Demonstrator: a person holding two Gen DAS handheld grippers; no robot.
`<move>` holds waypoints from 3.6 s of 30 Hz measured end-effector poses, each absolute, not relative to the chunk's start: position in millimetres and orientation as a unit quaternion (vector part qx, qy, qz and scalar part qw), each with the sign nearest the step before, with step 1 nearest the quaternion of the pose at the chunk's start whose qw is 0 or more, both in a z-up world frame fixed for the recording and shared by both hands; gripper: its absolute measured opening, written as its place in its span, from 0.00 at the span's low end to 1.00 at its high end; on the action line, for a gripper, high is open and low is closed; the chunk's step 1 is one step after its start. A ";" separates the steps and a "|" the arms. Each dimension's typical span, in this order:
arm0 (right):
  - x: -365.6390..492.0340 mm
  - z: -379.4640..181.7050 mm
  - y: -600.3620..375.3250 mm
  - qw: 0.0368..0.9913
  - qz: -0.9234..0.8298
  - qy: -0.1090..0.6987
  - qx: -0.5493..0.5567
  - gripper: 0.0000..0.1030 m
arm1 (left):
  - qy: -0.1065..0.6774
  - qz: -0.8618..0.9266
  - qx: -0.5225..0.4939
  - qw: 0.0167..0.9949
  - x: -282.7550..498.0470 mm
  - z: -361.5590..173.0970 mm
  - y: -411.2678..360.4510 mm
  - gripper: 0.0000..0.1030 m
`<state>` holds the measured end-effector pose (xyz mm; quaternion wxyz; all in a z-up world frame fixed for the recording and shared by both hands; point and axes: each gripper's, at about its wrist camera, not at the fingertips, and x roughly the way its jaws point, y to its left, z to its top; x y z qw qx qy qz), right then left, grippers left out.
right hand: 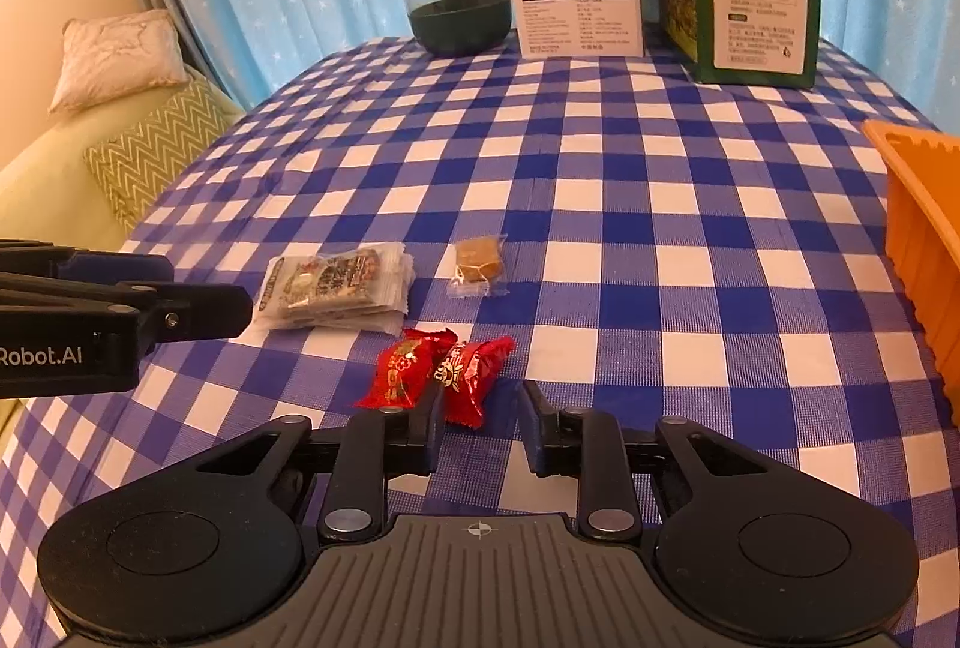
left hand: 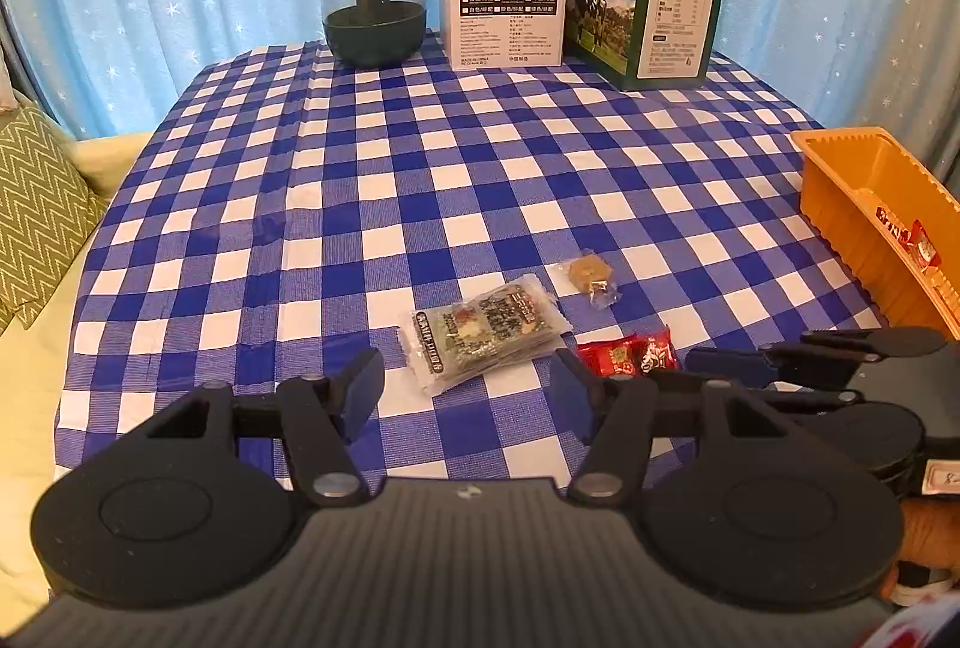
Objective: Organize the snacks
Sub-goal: 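Grasp a red wrapped candy with the right gripper while the left gripper grasps another red candy, then carry the red candy with the right gripper while the left gripper carries its red candy over the tray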
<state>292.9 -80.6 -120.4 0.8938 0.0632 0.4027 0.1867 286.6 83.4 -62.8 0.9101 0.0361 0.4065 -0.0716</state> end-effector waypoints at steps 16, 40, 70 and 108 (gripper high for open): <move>304.4 -123.4 -77.8 0.899 0.183 0.391 0.072 0.27 | 0.416 -0.070 0.034 0.906 290.9 -69.8 80.9 0.57; 298.8 -105.0 -132.8 0.910 0.114 0.385 0.106 0.17 | 0.426 -0.143 0.022 0.893 312.3 -101.2 22.3 0.28; 279.5 -68.9 -167.8 0.929 0.096 0.340 0.107 0.17 | 0.390 -0.145 -0.007 0.909 307.3 -56.1 -14.3 0.18; 216.5 -40.4 -370.2 0.924 -0.097 0.325 0.176 0.17 | 0.350 -0.313 0.007 0.883 292.1 -28.9 -191.2 0.18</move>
